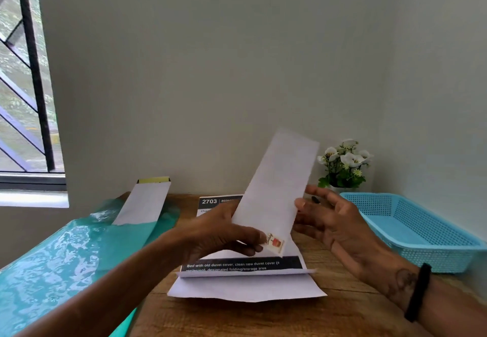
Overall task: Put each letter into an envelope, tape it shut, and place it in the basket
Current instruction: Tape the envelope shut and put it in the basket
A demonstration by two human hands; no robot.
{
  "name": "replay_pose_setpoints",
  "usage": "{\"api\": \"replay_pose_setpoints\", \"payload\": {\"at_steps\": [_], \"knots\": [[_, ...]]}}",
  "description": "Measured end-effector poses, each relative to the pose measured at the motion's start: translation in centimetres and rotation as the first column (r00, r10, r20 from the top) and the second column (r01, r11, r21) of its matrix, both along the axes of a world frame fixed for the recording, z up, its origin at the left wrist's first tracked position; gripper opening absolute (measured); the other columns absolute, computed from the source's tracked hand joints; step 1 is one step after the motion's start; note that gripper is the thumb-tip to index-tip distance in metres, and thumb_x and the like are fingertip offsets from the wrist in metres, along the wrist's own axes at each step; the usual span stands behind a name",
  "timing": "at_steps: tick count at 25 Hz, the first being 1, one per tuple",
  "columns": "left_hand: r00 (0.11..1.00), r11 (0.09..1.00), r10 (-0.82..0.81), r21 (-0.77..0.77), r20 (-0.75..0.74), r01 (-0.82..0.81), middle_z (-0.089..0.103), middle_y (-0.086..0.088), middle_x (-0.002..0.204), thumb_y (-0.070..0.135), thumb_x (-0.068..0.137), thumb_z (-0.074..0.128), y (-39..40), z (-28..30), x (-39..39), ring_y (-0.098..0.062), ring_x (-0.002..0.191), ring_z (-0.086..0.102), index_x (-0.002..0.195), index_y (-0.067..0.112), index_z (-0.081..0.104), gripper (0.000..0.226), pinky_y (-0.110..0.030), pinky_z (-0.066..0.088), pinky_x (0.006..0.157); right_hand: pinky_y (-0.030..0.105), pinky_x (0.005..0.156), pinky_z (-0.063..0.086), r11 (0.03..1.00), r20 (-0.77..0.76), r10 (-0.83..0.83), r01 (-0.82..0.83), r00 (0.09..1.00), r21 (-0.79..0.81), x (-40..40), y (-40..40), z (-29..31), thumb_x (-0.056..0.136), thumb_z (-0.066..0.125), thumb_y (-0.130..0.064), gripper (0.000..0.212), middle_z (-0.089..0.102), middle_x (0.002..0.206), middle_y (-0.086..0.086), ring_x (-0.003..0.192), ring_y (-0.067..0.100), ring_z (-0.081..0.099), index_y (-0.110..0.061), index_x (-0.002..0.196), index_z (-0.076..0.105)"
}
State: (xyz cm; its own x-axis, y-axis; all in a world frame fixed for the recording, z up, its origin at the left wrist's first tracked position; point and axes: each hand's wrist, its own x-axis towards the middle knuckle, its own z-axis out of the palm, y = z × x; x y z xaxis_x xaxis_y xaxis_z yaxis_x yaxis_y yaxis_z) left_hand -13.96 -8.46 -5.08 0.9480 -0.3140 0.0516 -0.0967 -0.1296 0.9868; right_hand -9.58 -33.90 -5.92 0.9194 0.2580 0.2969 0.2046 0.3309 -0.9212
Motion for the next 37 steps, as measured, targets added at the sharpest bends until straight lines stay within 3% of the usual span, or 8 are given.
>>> {"api": "replay_pose_setpoints", "payload": {"at_steps": [7, 11, 14, 18, 27, 31, 34, 37], "knots": [[0.978, 0.938, 0.210, -0.284, 0.009, -0.198, 0.074, -0.025, 0.118, 0.005, 0.079, 0.079, 2.9, 1.2, 1.3, -0.032, 0.097, 0.073, 0.122, 0.003, 0.070, 0.044, -0.042, 0.061, 0.092, 0.039, 0.071, 0.066, 0.993, -0.109, 0.002, 0.010, 0.994, 0.116, 0.1, -0.5, 0.4, 0.069, 0.090, -0.018, 0.050, 0.079, 0.106, 0.023, 0.085, 0.031, 0.079, -0.009, 0.113, 0.070], [0.918, 0.818, 0.390, -0.432, -0.069, -0.380, 0.079, -0.015, 0.100, 0.004, 0.086, 0.071, 4.3, 1.6, 1.9, -0.024, 0.079, 0.077, 0.094, 0.012, 0.084, 0.017, -0.036, 0.066, 0.076, 0.042, 0.069, 0.066, 0.945, -0.203, -0.071, 0.131, 0.977, 0.299, 0.7, -1.1, 0.9, 0.080, 0.084, -0.021, 0.036, 0.082, 0.095, 0.014, 0.089, 0.028, 0.080, -0.017, 0.109, 0.063], [0.846, 0.717, 0.517, -0.475, -0.126, -0.510, 0.079, -0.011, 0.085, 0.010, 0.087, 0.073, 5.1, 1.7, 2.0, -0.023, 0.077, 0.076, 0.093, 0.011, 0.082, 0.011, -0.039, 0.065, 0.077, 0.044, 0.076, 0.062, 0.962, -0.189, -0.187, 0.219, 0.964, 0.164, 1.4, -1.2, 0.3, 0.089, 0.076, -0.016, 0.023, 0.076, 0.109, 0.014, 0.103, 0.029, 0.071, -0.014, 0.110, 0.066], [0.771, 0.606, 0.619, -0.535, -0.147, -0.588, 0.079, -0.005, 0.079, 0.017, 0.084, 0.080, 5.6, 1.8, 2.1, -0.022, 0.079, 0.074, 0.097, 0.016, 0.078, 0.013, -0.033, 0.061, 0.064, 0.036, 0.066, 0.063, 0.981, -0.111, -0.188, 0.181, 0.976, -0.073, 1.5, -1.3, 0.0, 0.088, 0.078, -0.012, 0.022, 0.082, 0.102, 0.011, 0.092, 0.029, 0.078, -0.012, 0.110, 0.074], [0.767, 0.422, 0.572, -0.698, -0.290, -0.578, 0.078, -0.013, 0.110, 0.027, 0.066, 0.094, 6.0, 2.2, 2.1, -0.029, 0.103, 0.075, 0.112, 0.012, 0.070, 0.054, -0.051, 0.058, 0.100, 0.032, 0.069, 0.065, 0.893, 0.199, -0.030, 0.116, 0.980, -0.435, 0.9, -2.0, 1.3, 0.084, 0.086, -0.010, 0.051, 0.083, 0.097, 0.002, 0.084, 0.027, 0.081, -0.035, 0.123, 0.066], [0.897, 0.580, 0.406, -0.709, -0.176, -0.402, 0.076, -0.017, 0.120, 0.031, 0.075, 0.087, 4.6, 2.7, 1.4, -0.034, 0.109, 0.075, 0.134, 0.012, 0.060, 0.067, -0.051, 0.061, 0.093, 0.024, 0.066, 0.063, 0.899, 0.241, -0.107, 0.198, 0.965, -0.391, -0.2, -1.3, 1.9, 0.084, 0.085, -0.009, 0.025, 0.082, 0.096, -0.004, 0.076, 0.024, 0.081, -0.020, 0.105, 0.076], [0.956, 0.828, 0.289, -0.512, 0.044, -0.227, 0.073, -0.023, 0.123, 0.027, 0.082, 0.081, 2.0, 2.9, 0.3, -0.040, 0.109, 0.074, 0.130, 0.004, 0.065, 0.056, -0.044, 0.064, 0.085, 0.019, 0.065, 0.061, 0.892, 0.297, -0.189, 0.290, 0.936, -0.346, -1.7, -1.9, 2.6, 0.086, 0.084, -0.011, 0.018, 0.082, 0.090, -0.009, 0.073, 0.019, 0.080, -0.020, 0.101, 0.079], [0.959, 0.905, 0.262, -0.372, 0.110, -0.205, 0.074, -0.028, 0.116, 0.023, 0.078, 0.083, -2.3, 4.2, -0.6, -0.040, 0.103, 0.076, 0.120, -0.002, 0.069, 0.051, -0.036, 0.065, 0.081, 0.027, 0.070, 0.065, 0.876, 0.288, -0.327, 0.403, 0.900, -0.266, -3.3, -4.2, 3.8, 0.086, 0.083, -0.010, 0.018, 0.082, 0.091, -0.005, 0.074, 0.020, 0.081, -0.019, 0.101, 0.079]]}}
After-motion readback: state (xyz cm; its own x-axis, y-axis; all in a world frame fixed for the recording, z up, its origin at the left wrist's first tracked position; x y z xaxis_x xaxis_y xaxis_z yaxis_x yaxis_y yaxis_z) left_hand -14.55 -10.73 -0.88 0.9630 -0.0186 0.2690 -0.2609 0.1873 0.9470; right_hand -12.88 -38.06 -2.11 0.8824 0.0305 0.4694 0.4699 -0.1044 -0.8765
